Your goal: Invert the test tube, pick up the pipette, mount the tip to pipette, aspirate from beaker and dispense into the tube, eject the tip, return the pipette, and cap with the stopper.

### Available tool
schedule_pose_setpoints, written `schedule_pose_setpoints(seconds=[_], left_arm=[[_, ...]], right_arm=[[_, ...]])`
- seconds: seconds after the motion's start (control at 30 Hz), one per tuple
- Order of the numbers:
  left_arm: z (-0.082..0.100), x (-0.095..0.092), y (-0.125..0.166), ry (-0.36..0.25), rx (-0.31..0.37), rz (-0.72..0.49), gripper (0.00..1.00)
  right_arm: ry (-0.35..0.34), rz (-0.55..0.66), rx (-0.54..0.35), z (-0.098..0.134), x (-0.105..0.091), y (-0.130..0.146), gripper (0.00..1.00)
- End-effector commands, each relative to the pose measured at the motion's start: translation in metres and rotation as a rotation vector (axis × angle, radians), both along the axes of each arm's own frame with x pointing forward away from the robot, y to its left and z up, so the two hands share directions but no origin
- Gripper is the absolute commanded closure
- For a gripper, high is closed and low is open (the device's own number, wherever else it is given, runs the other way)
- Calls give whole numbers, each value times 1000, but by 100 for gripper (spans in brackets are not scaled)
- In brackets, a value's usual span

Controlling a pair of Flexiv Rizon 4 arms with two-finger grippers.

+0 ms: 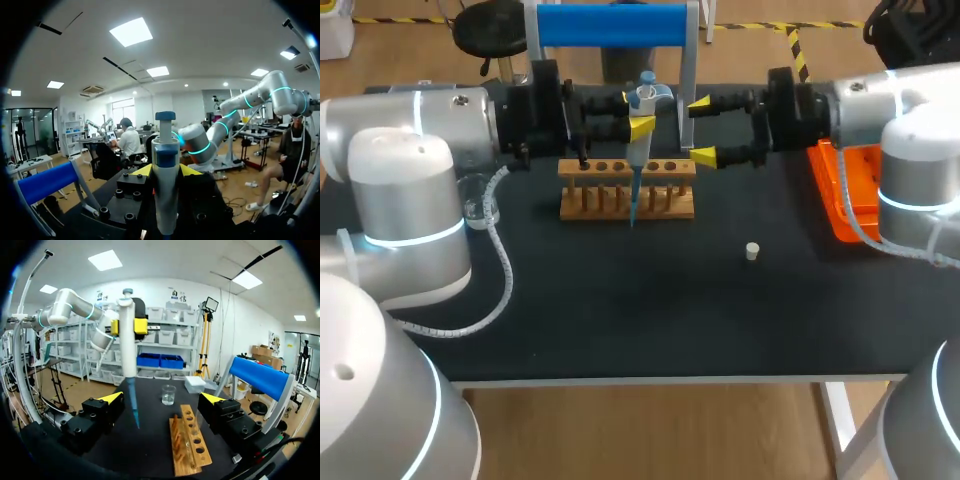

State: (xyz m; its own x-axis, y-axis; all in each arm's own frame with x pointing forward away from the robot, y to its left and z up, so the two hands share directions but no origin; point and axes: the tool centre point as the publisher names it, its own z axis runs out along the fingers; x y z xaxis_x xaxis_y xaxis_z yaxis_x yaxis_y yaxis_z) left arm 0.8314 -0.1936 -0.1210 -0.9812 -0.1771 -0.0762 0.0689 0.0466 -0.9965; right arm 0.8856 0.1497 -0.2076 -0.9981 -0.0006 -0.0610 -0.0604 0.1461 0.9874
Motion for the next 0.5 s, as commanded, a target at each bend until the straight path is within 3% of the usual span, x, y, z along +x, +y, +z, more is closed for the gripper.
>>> schedule_pose_setpoints(seconds=[0.03,0.4,0.5], left_arm=[[0,0,0,-2,-3,1,100],[0,0,0,-2,-3,1,100],[0,0,0,-2,-3,1,100]], right_arm=[[-2,23,45,7,-13,-4,0],[29,117,119,26,-31,14,0],[44,138,132,31,-35,20,4]])
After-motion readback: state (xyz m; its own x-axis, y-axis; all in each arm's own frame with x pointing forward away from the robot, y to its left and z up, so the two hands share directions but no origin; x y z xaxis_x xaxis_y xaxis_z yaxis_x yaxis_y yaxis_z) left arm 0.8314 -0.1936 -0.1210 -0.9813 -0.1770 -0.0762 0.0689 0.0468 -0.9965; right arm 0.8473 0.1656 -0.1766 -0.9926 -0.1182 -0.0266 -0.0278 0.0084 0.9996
